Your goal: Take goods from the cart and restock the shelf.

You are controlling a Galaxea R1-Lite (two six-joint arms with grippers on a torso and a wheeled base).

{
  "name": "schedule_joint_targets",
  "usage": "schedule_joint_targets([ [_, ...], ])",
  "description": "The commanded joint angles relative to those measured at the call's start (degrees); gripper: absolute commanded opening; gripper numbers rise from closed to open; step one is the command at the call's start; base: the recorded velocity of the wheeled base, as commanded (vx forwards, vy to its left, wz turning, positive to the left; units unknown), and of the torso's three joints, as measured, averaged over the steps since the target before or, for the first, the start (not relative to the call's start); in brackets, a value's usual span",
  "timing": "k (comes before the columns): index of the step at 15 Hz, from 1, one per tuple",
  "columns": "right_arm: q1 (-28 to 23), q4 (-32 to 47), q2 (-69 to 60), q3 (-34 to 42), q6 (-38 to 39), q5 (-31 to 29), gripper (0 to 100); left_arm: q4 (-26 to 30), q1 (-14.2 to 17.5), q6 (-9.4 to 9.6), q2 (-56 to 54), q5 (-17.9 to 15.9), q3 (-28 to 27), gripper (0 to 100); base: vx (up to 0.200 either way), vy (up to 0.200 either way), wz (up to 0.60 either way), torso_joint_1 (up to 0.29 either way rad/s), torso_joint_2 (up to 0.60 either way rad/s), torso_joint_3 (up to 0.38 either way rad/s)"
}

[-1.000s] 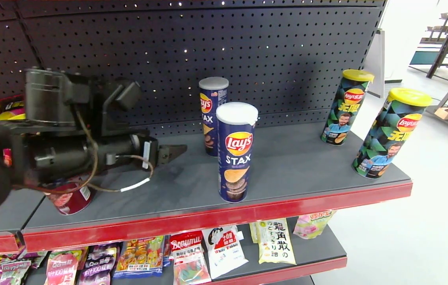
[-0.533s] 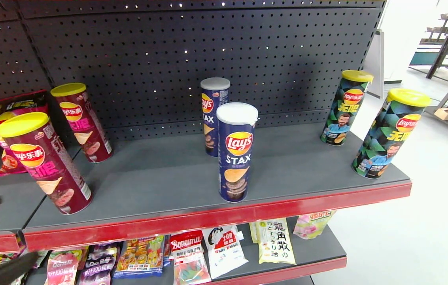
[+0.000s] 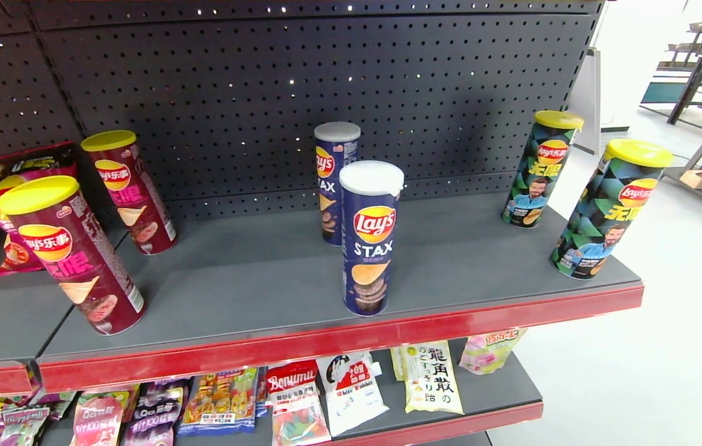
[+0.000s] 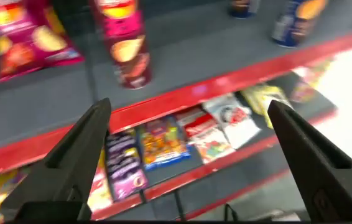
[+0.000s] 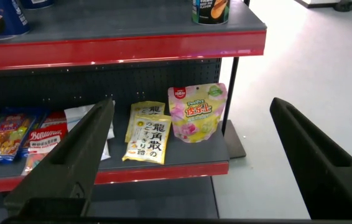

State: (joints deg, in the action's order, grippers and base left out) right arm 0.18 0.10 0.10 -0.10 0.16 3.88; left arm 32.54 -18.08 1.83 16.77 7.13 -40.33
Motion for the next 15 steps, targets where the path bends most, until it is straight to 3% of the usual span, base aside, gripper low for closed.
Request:
schedule_joint_targets([
  [1,-0.01,-0.01,-0.1,0.01,-0.07,0.08,100,0.33,5.95,0.02,0.72,0.6,0.95,100,0.0,0.0,0.0,0.0,0.0,0.0],
  [4,0.08,-0.01,-0.1,0.01,0.11,0.08,100,0.25,13.16,0.02,-3.5,1.22,4.55,100,0.0,0.0,0.0,0.0,0.0,0.0],
  [5,-0.01,-0.01,-0.1,0.01,0.02,0.08,100,0.25,14.12,-0.07,-5.08,1.22,5.7,100,0.0,0.0,0.0,0.0,0.0,0.0],
  [11,-0.01,-0.01,-0.1,0.01,0.02,0.08,100,0.07,14.21,-0.07,-11.15,0.95,10.18,100,0.0,0.0,0.6,0.002,0.0,0.004],
  [13,-0.01,-0.01,-0.1,0.01,0.11,0.08,100,-1.95,14.12,-0.33,-11.15,0.43,12.55,100,0.0,0.0,0.0,0.0,0.0,0.0],
  [15,0.08,-0.01,-0.1,0.01,0.02,-0.01,100,-7.58,14.21,-0.42,-11.15,-1.42,16.42,100,0.0,0.0,0.0,0.0,0.0,0.0],
])
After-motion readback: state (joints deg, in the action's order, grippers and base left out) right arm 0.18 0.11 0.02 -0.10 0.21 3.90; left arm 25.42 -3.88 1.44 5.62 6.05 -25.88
